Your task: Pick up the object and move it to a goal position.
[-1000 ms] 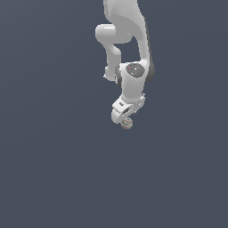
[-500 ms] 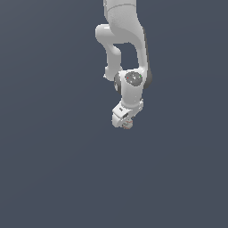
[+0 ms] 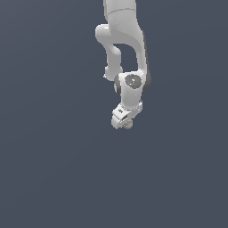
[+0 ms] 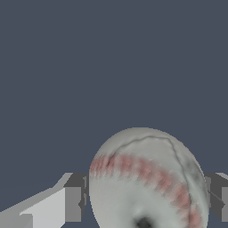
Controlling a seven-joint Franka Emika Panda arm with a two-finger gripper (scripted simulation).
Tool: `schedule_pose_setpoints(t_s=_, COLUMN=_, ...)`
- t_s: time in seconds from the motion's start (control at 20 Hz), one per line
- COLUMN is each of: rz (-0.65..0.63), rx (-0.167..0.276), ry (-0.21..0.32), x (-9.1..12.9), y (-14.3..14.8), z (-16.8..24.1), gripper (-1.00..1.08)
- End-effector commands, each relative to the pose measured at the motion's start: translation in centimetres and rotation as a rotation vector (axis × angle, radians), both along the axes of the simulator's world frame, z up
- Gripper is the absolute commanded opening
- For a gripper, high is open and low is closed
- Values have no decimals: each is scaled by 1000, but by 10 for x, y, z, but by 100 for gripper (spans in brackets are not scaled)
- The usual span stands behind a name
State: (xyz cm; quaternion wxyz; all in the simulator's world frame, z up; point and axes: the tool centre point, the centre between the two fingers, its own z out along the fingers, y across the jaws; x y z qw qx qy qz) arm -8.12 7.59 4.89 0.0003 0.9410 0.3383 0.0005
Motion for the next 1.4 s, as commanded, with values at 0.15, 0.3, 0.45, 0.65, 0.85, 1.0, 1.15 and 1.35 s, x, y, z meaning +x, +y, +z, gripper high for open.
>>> schedule_pose_setpoints(t_s=0.15, rz=1, rx=0, ry=1, x=0, y=1, z=-1, gripper=-100)
schedule_pose_setpoints(t_s=0.3, rz=0, rx=0, ry=0, x=0, y=0, z=0, gripper=-100)
schedule_pose_setpoints(t_s=0.45, rz=0, rx=0, ry=0, x=2, y=-1, z=4, gripper=-100)
schedule_pose_setpoints(t_s=0.65, rz=0, rx=0, ry=0, x=7, y=-5, z=16, gripper=-100)
schedule_pose_setpoints(t_s=0.85, rz=1, rx=0, ry=0, x=16, y=-11, z=35, gripper=-100)
schedule_pose_setpoints(t_s=1.0, rz=1, rx=2, ry=0, x=25, y=-17, z=54, gripper=-100)
schedule_pose_setpoints(t_s=1.15, rz=2, rx=2, ry=0, x=36, y=-24, z=78, gripper=-100)
schedule_pose_setpoints(t_s=1.35, rz=2, rx=3, ry=1, x=53, y=-35, z=113, gripper=-100)
